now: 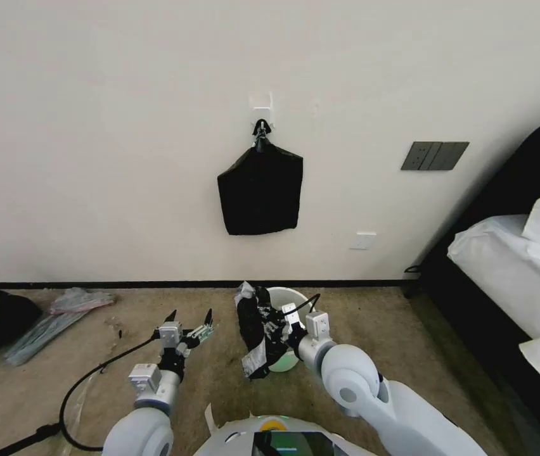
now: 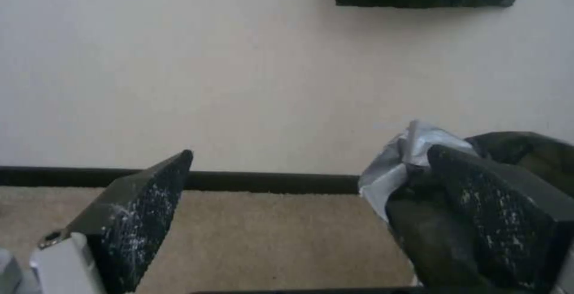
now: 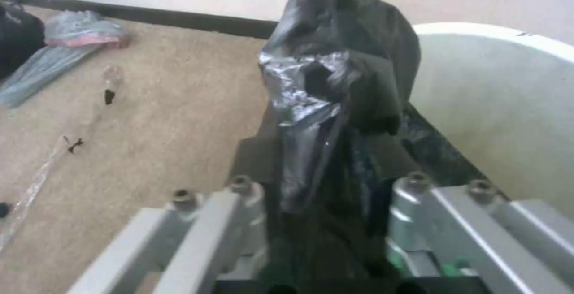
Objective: Place a trash bag onto the trash bin.
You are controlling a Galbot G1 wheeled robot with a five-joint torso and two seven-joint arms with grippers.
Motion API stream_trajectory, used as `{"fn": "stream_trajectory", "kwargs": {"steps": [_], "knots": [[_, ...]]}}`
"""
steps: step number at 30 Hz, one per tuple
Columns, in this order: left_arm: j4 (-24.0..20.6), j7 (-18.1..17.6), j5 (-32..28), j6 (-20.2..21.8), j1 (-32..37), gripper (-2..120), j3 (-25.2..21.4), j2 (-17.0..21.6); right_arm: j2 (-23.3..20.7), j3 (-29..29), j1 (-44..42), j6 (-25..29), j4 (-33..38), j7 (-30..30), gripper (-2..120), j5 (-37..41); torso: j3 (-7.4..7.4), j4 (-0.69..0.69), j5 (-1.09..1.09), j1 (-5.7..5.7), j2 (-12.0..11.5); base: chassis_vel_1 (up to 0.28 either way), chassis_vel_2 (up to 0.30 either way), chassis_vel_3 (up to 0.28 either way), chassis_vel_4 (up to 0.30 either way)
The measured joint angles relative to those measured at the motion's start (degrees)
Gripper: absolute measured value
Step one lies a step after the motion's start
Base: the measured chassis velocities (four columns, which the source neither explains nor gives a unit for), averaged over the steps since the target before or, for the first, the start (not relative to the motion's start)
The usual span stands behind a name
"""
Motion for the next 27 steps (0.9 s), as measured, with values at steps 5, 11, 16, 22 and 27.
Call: {"fn": "stream_trajectory", "kwargs": {"steps": [5,11,16,22,27], "knots": [[-0.04,-1.87,-2.37,3.47,-2.16,100,3.80,1.80,-0.91,0.46,-0.23,0.05,0.30,-0.04,3,-1.03,0.00,0.00,0.00,0.00,0.00,0.000,0.000,0.000,0.000],[1.02,-4.37,-6.95,9.37,-6.92,100,8.84,3.35,-1.87,1.14,-0.61,0.14,0.71,-0.09,0,-1.37,0.00,-0.01,0.00,0.00,0.00,0.000,0.000,0.000,0.000],[3.89,-7.20,-13.72,13.54,-12.25,100,11.45,4.13,-2.42,1.53,-0.73,0.24,0.50,0.04,0,-1.35,0.00,0.01,0.01,0.00,0.00,0.000,0.000,0.000,0.000],[8.36,-11.77,-23.23,18.21,-19.81,100,15.29,3.65,-2.68,1.52,-0.33,0.30,0.01,0.54,0,-1.18,0.00,0.00,-0.01,0.00,0.00,0.000,0.000,0.000,0.000],[10.61,-18.82,-29.63,22.65,-27.19,100,18.81,1.93,-2.97,1.64,-0.14,0.32,-0.18,1.16,0,-1.00,0.00,-0.01,0.00,0.00,0.00,0.000,0.000,0.000,0.000]]}}
